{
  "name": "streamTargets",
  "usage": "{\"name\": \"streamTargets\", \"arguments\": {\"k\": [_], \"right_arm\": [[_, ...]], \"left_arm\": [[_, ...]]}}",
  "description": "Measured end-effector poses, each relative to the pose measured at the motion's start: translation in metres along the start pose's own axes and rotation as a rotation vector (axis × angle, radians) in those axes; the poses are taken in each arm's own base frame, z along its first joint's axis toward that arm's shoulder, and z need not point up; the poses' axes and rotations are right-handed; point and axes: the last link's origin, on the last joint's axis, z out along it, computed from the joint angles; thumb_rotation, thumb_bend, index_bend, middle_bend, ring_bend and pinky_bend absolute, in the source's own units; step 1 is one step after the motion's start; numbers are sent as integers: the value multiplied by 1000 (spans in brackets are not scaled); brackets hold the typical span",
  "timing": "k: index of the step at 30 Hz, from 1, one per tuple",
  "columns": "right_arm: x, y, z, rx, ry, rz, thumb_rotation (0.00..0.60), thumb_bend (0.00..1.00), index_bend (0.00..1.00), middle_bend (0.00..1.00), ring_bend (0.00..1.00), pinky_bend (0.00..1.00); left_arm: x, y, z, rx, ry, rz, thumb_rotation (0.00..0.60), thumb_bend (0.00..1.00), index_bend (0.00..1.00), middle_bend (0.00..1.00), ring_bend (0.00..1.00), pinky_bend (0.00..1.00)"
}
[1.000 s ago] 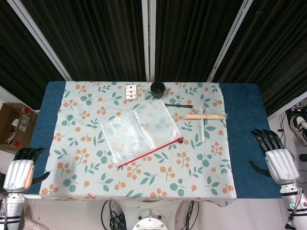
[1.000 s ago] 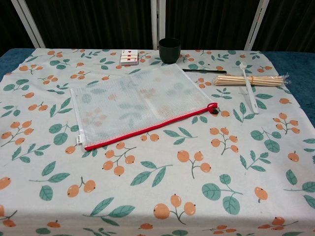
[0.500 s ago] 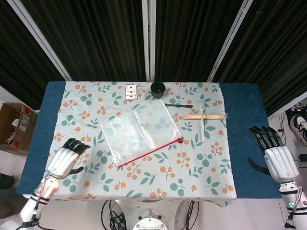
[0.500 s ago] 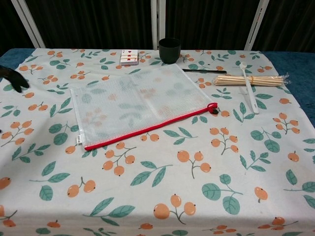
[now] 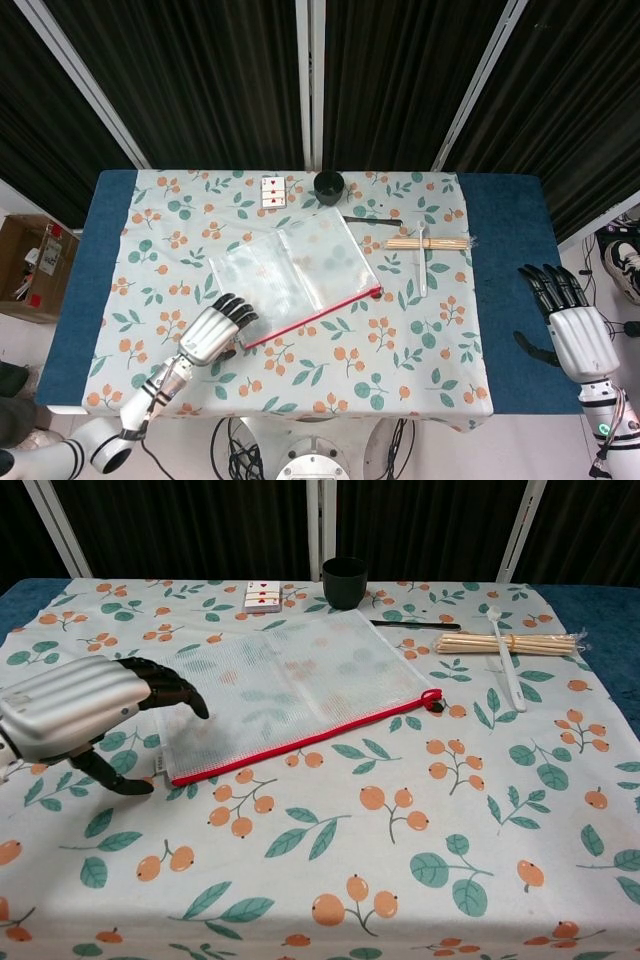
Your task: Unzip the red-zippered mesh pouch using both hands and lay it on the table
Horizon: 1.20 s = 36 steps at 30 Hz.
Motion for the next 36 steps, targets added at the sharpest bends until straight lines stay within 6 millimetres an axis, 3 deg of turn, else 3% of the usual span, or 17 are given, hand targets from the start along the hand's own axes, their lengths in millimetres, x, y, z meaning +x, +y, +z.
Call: {"name": "streamTargets", "arguments": {"k": [8, 17, 21, 27, 36], "right_arm": [[0, 4, -1, -15, 4, 3, 600, 155, 11, 87, 0, 0], [-1, 9, -3, -29, 1, 10, 600, 156, 11, 87, 0, 0], [-3, 10, -3, -31, -1, 13, 600, 155, 11, 87, 0, 0], [-2, 11, -4, -37, 9, 18, 600, 155, 11, 89, 0, 0], [-3, 12, -4, -36, 17, 27, 600, 156, 12, 94, 0, 0]], "left_arm": [[-4, 3, 17, 12, 13, -28, 600, 67, 315, 243, 186, 194], [-11, 3, 14, 20, -7, -7, 600, 67, 315, 243, 186, 194], [-12, 5, 19, 19, 1, -34, 600, 90, 362, 243, 186, 194], [-14, 4, 30, 24, 34, -77, 600, 206, 453, 248, 187, 194], [-21, -8, 34, 49, 95, -113, 600, 498, 455, 252, 186, 194]]}}
